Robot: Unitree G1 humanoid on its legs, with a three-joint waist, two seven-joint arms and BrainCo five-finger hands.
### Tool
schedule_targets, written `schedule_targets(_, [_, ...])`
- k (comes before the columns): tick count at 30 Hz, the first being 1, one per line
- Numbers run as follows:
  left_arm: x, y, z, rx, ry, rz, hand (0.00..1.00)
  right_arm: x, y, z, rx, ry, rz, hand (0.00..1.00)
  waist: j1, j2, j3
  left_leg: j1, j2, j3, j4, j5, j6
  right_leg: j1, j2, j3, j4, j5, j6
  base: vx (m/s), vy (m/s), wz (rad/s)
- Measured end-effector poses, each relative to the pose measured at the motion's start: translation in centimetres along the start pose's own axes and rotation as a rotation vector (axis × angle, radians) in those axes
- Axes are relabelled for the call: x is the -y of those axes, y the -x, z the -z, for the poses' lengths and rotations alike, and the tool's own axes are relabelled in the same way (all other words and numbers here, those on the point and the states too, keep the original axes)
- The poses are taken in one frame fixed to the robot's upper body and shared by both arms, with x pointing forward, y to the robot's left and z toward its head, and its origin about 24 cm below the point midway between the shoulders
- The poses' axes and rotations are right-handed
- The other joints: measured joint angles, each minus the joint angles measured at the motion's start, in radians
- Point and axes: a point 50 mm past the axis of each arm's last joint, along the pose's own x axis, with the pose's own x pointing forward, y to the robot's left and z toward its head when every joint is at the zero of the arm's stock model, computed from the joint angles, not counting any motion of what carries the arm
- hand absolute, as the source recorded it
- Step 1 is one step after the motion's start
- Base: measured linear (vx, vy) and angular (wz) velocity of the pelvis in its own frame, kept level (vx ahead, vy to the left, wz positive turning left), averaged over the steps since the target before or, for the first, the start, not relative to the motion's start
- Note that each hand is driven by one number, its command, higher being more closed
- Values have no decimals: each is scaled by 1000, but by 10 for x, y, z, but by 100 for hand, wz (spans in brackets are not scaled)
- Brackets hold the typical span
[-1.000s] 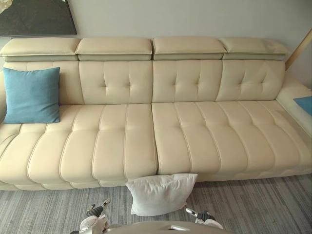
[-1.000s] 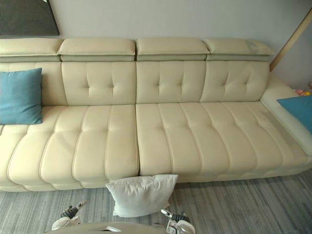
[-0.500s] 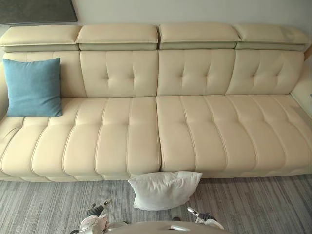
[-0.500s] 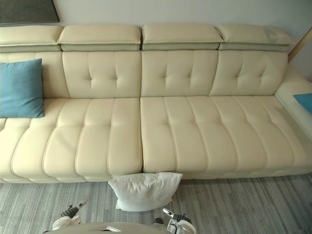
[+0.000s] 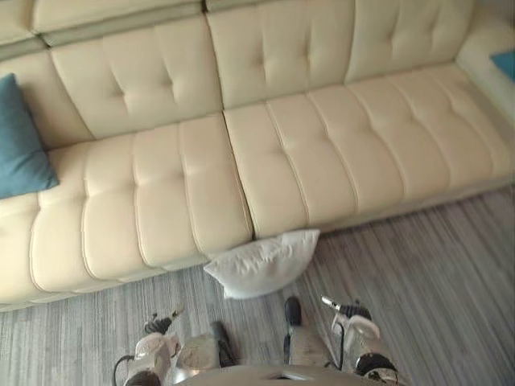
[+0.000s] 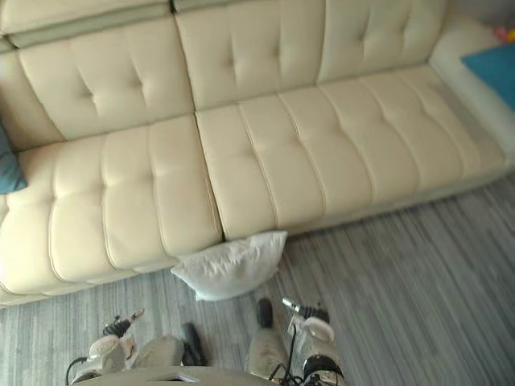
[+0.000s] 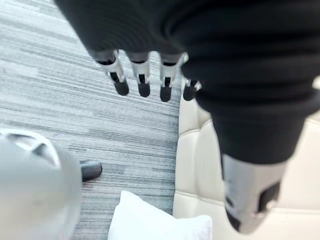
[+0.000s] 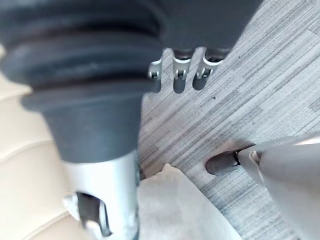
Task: Pick up cushions and gather them together orderly.
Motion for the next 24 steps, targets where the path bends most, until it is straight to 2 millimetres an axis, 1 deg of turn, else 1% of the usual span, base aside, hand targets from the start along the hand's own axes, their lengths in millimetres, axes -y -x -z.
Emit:
schedule_targets(1, [7,-1,-13,41,24,16,0,-6,0,-12,44,2,-10,0,-5,0,19,-38,31,18,67,-28,-2,-53,17,11,51,-10,-6,-202,-40,-63])
schedule_targets(3, [13,-1,-27,85,44,31,0,-15,2,-26,97,3,-32,0,-6,-3,28,-93,68,39,150,-61,-5,-125,43,32,108,-19,-16,-211,-45,-71])
schedule_targets(4, [20,0,-40,129,74,38,0,-26,3,-42,154,9,-62,0,-2,-10,41,-153,90,18,225,-86,0,-194,68,67,151,-29,-26,-216,-51,-74])
schedule_targets(5, [21,0,-43,143,78,42,0,-29,3,-48,173,7,-72,0,-1,-14,48,-168,89,-7,241,-90,4,-209,74,78,161,-36,-31,-257,-48,-82])
schedule_targets(6, [26,2,-51,172,97,55,0,-36,4,-61,212,-5,-88,0,1,-21,64,-216,81,-87,280,-99,8,-248,84,103,188,-36,-31,-182,-11,-53])
schedule_targets(7, [27,2,-53,179,107,60,0,-38,5,-66,224,-7,-92,0,0,-22,69,-240,77,-117,291,-107,7,-268,87,104,199,-36,-32,-227,12,-61])
schedule_targets(8, [33,3,-60,195,123,76,0,-43,5,-80,263,-8,-96,0,-2,-19,88,-275,70,-169,308,-149,-6,-309,96,98,222,-36,-32,-216,35,-39])
schedule_targets(9, [41,4,-71,217,140,95,0,-46,7,-95,311,-18,-96,0,-2,-24,109,-323,72,-168,341,-159,5,-361,97,97,249,-30,-35,-210,22,-28])
schedule_targets(10, [45,4,-76,227,146,102,0,-47,9,-101,334,-29,-92,0,-2,-23,114,-349,72,-167,356,-160,5,-387,97,98,258,-27,-36,-162,15,-20])
schedule_targets(11, [50,6,-84,246,158,108,0,-52,11,-116,369,-61,-103,0,-2,-22,142,-373,77,-159,379,-164,7,-412,98,103,266,-16,-36,-143,19,-26])
schedule_targets(12, [53,7,-91,263,173,117,0,-57,15,-129,409,-80,-120,0,-1,-21,158,-403,87,-148,408,-168,7,-446,102,108,278,-3,-36,-158,35,-39])
schedule_targets(13, [55,8,-96,279,184,123,0,-62,17,-140,438,-85,-134,0,-1,-22,159,-439,96,-136,431,-175,10,-487,106,116,288,3,-36,-154,38,-46])
schedule_targets(14, [58,9,-103,296,198,132,0,-66,20,-156,478,-88,-146,0,2,-21,167,-471,103,-122,450,-183,12,-523,114,130,289,16,-34,-114,24,-40])
schedule_targets(15, [59,10,-106,305,204,137,0,-68,22,-164,499,-93,-151,0,6,-19,177,-483,109,-113,460,-184,14,-535,115,133,288,22,-35,-89,22,-44])
schedule_targets(16, [63,12,-117,331,220,142,0,-69,25,-181,543,-99,-156,0,8,-14,198,-509,121,-106,485,-192,17,-562,121,135,289,36,-33,-64,18,-29])
schedule_targets(17, [65,13,-121,341,229,145,0,-70,27,-187,559,-102,-158,0,8,-11,201,-525,125,-107,495,-194,17,-575,123,135,291,40,-30,-76,19,-25])
schedule_targets(19, [72,19,-144,403,268,175,0,-68,38,-219,660,-115,-160,0,13,-6,222,-594,138,-114,531,-197,19,-637,122,133,319,45,-28,-59,14,-3])
schedule_targets(20, [73,21,-154,426,282,183,0,-66,41,-230,695,-110,-157,0,13,-7,234,-623,140,-122,548,-197,20,-664,122,130,338,45,-27,-49,9,10])
schedule_targets(22, [75,27,-178,483,327,195,0,-62,51,-259,780,-111,-136,0,17,-7,270,-710,145,-151,601,-201,24,-746,121,120,397,37,-20,-52,4,16])
schedule_targets(24, [73,30,-190,507,374,198,0,-61,58,-276,828,-113,-131,0,21,-6,284,-776,148,-173,640,-207,25,-806,120,109,444,24,-21,-40,0,18])
